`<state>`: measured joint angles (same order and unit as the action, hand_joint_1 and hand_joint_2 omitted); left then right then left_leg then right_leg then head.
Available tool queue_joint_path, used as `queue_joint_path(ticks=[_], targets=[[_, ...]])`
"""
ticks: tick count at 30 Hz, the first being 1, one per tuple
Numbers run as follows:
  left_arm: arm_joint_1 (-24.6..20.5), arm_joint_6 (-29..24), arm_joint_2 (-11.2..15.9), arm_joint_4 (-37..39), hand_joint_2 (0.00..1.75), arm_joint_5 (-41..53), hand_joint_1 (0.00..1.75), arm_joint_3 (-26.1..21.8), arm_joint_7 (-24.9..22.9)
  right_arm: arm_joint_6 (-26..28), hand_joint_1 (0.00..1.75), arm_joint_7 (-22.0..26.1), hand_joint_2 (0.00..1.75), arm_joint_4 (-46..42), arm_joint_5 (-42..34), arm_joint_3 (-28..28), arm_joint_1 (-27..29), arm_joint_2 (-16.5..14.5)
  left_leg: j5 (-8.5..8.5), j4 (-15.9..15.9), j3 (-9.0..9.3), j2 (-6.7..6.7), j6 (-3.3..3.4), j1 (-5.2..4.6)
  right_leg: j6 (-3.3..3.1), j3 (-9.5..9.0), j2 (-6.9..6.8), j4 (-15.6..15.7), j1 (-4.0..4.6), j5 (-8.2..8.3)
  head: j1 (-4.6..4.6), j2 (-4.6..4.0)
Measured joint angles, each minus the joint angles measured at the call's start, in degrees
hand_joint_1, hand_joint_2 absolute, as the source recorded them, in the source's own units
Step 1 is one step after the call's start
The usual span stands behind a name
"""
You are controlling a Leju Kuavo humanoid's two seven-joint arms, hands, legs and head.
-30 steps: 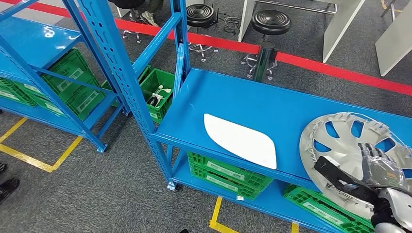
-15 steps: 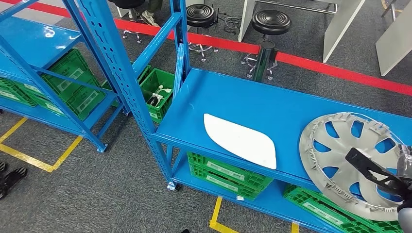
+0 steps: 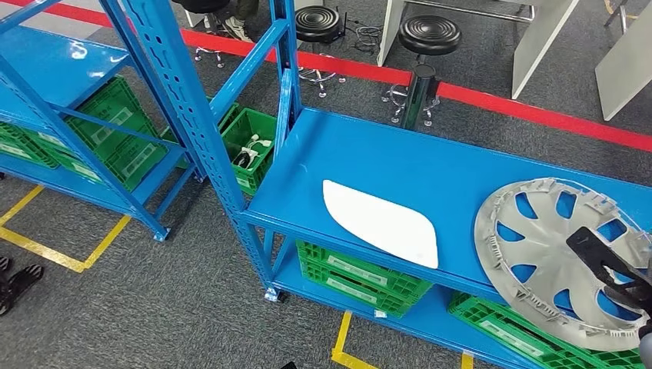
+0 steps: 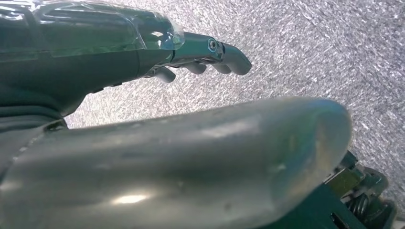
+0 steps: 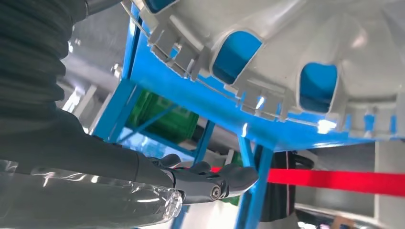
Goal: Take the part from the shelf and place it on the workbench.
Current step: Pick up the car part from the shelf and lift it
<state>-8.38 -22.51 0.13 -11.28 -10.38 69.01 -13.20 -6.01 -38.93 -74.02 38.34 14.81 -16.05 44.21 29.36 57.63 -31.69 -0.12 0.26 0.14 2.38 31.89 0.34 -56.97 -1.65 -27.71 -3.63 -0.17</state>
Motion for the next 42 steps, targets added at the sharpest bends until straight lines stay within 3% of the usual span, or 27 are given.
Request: queue_joint_path(ticks=[5,8,11,14,18,27,31,37,42], targets=[[0.6,-0.2,-1.1,0.0,0.0,0.2,0.0,0.0,0.0,2.9,0.0,0.1,1.75,-4.2,1.2,-3.7,5.3,1.3,0.01,0.0,-0.1,-0.03,0.0,0.0,0.01,-0.02,-0.06,0.0,0.0,-0.01,0.0,0.0],[0.7,-0.2,-1.4,0.0,0.0,0.0,0.0,0.0,0.0,7.6,0.0,2.0,1.75,-6.8,1.3,-4.5,5.4,0.9,0.02,0.0,-0.21,0.4,0.0,0.01,0.0,-0.02,0.02,0.0,0.01,0.0,-0.01,0.0],[0.6,-0.7,-1.2,0.0,0.0,-0.2,0.0,0.0,0.0,12.8,0.0,7.1,1.75,-8.5,2.2,-2.7,2.4,-1.8,0.04,-0.1,-0.12,1.13,-0.04,0.08,-0.07,-0.01,0.36,0.0,0.06,0.05,-0.01,0.0],[0.5,-0.9,-0.9,0.0,0.0,-0.3,0.0,0.0,0.0,15.4,0.0,8.8,1.75,-9.6,3.3,0.5,-0.2,-5.0,0.06,-0.1,0.01,1.51,-0.06,0.15,-0.13,-0.01,0.65,0.0,0.12,0.09,-0.01,0.0],[0.5,-1.0,-0.6,0.0,0.0,-0.3,0.0,0.0,0.0,16.3,0.0,8.9,1.75,-10.4,2.8,3.0,-1.7,-7.2,0.05,-0.1,0.02,1.64,-0.07,0.15,-0.18,-0.01,0.74,0.0,0.13,0.13,-0.02,0.0],[0.5,-1.1,0.0,0.0,0.0,-0.3,0.0,0.0,0.0,16.5,0.0,9.0,1.75,-11.1,2.4,6.1,-2.6,-9.0,0.11,-0.1,0.01,1.6,-0.06,0.14,-0.18,-0.01,0.81,0.0,0.11,0.13,-0.02,0.0],[0.5,-1.5,0.3,0.0,0.0,-0.1,0.0,0.0,0.0,16.3,0.0,12.7,1.75,-11.3,3.7,7.8,-3.3,-10.1,0.11,-0.1,-0.02,1.61,-0.07,0.16,-0.18,-0.02,0.82,0.0,0.13,0.12,-0.03,0.0],[-0.2,0.0,1.7,0.0,0.0,2.9,0.0,0.0,0.0,18.1,0.0,17.0,1.75,-10.9,9.1,14.9,-5.8,-18.1,0.1,-0.1,0.08,1.92,-0.12,0.33,-0.25,0.0,0.97,0.0,0.32,0.15,-0.04,0.0],[-1.7,0.3,3.5,0.0,0.0,4.5,0.0,0.1,0.0,19.6,0.0,19.6,1.75,-6.5,3.8,20.1,-8.1,-23.9,0.06,-0.1,0.1,1.81,-0.19,0.39,-0.34,0.01,0.97,-0.1,0.39,0.16,-0.04,0.0]])
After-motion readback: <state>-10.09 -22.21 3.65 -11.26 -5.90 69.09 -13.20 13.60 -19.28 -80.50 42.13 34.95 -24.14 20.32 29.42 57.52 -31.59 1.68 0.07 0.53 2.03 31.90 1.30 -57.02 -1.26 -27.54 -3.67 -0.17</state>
